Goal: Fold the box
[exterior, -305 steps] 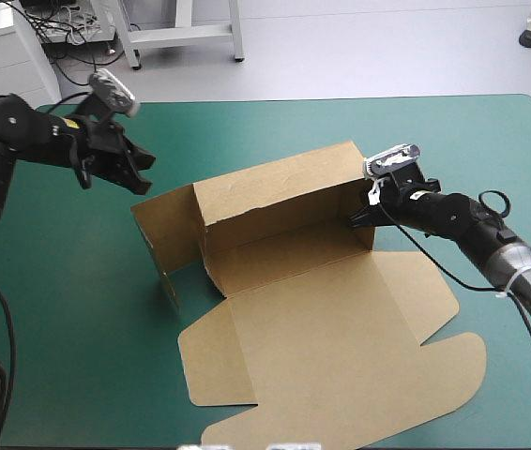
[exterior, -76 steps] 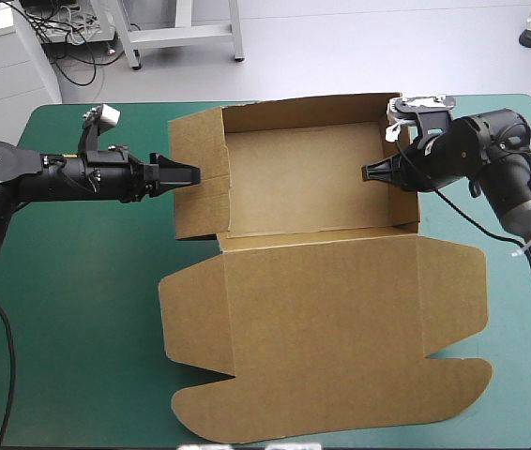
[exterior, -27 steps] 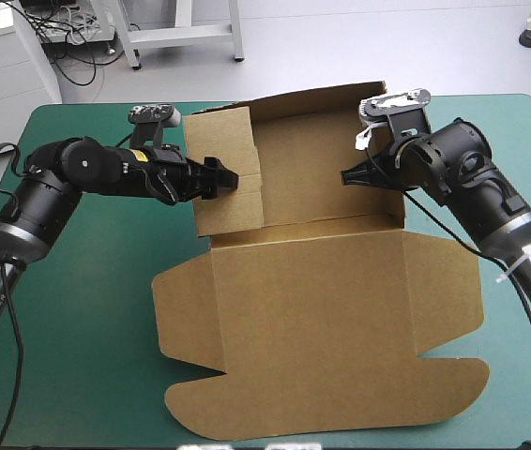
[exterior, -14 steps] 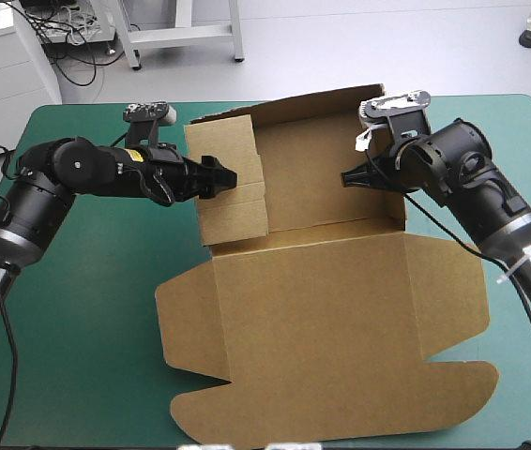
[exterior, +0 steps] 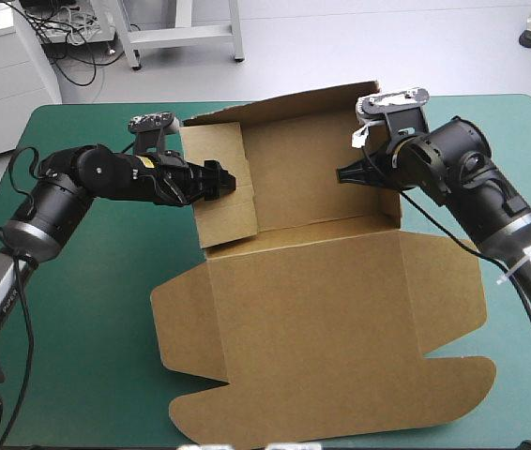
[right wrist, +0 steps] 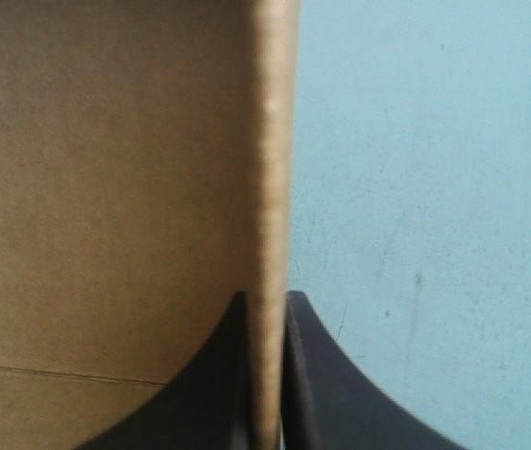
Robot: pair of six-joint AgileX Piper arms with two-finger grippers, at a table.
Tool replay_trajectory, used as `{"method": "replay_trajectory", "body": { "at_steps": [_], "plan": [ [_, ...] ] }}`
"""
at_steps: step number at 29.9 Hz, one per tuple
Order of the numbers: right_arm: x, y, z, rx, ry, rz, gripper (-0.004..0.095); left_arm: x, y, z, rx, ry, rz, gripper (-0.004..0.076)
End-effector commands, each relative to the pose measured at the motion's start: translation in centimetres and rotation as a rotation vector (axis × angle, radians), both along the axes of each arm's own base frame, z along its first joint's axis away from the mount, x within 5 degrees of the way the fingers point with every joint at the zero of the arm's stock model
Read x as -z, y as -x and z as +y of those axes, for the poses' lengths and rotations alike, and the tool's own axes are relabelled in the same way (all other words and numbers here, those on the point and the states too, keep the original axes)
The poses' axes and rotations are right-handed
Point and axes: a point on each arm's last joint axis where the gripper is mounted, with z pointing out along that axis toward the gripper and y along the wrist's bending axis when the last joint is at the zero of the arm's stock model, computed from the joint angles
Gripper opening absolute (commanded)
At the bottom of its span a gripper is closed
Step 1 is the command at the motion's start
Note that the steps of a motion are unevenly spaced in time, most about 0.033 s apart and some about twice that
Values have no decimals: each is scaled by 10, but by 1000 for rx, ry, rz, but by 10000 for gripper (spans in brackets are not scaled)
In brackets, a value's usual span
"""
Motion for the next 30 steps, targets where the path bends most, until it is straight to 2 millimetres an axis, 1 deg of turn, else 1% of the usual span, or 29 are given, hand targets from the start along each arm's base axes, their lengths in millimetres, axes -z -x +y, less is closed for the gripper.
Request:
{"method": "replay_trajectory", "body": {
  "at_steps": [1,3,7,11,14,19,21,22,23,26,27,30],
  "plan": [
    [-41,12,-8,-2,-76,-166,0,-22,8,-6,-27,67,-112,549],
    [-45,13,-9,-2,-78,-175,0,-26,10,-13,-30,80,-143,549],
    [-45,14,-10,4,-70,-169,0,-29,15,-24,-20,83,-182,545],
    [-45,14,-11,8,-61,-166,0,-30,19,-31,2,52,-210,513],
    [-45,14,-11,10,-58,-161,0,-33,20,-30,-2,54,-229,479],
    [-44,14,-12,17,-44,-158,0,-43,26,-25,-12,61,-285,421],
    [-44,14,-12,17,-42,-155,0,-44,26,-24,-13,56,-292,371],
    [-44,14,-12,17,-42,-155,0,-44,26,-24,-14,52,-296,318],
    [-44,14,-12,17,-42,-155,0,-44,26,-24,-14,52,-299,246],
    [-43,14,-13,22,-34,-148,0,-46,24,-24,-22,58,-319,-11],
    [-43,14,-13,26,-25,-144,0,-46,24,-24,-25,61,-325,-26],
    [-41,14,-15,37,-5,-132,0,-46,23,-23,-25,44,-338,-32]
  ]
}}
